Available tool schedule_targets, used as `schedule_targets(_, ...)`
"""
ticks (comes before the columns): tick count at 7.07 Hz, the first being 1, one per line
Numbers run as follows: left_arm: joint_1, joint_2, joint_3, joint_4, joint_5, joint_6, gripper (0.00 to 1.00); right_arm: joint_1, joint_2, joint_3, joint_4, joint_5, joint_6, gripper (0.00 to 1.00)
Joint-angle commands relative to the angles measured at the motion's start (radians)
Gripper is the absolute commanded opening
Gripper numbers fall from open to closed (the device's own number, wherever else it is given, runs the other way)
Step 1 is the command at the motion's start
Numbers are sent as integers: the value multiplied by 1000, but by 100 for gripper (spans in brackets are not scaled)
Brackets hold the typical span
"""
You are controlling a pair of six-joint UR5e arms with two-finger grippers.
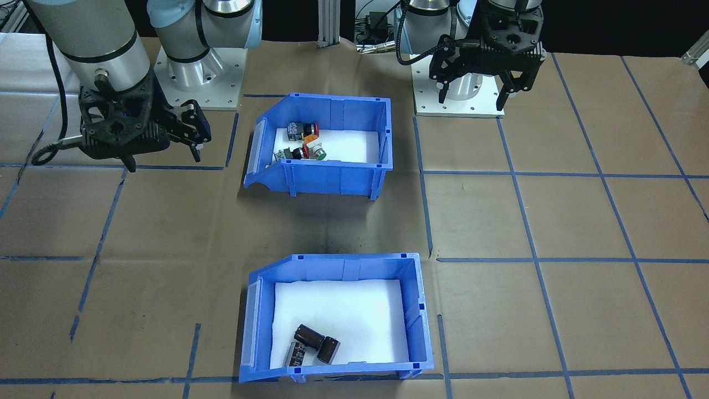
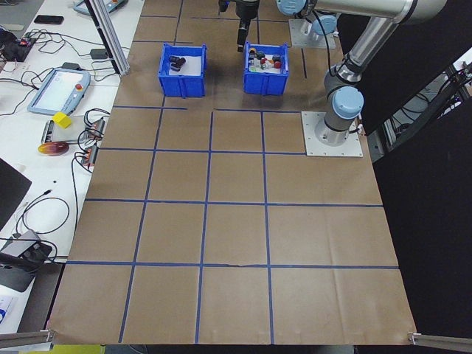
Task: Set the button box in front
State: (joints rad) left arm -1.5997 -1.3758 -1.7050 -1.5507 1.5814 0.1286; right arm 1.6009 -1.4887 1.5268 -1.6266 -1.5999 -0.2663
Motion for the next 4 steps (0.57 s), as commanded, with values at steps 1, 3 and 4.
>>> schedule_targets(1, 3, 0, 4, 1, 5, -1, 100, 42, 109, -66, -19, 2, -274, 100)
schedule_targets(3, 3, -12, -36, 24, -13, -26, 100, 108, 229, -158, -22, -3, -515, 100)
schedule_targets(4, 0, -31, -70, 59, -41, -137, 100, 173, 310, -240, -19, -18, -669, 100)
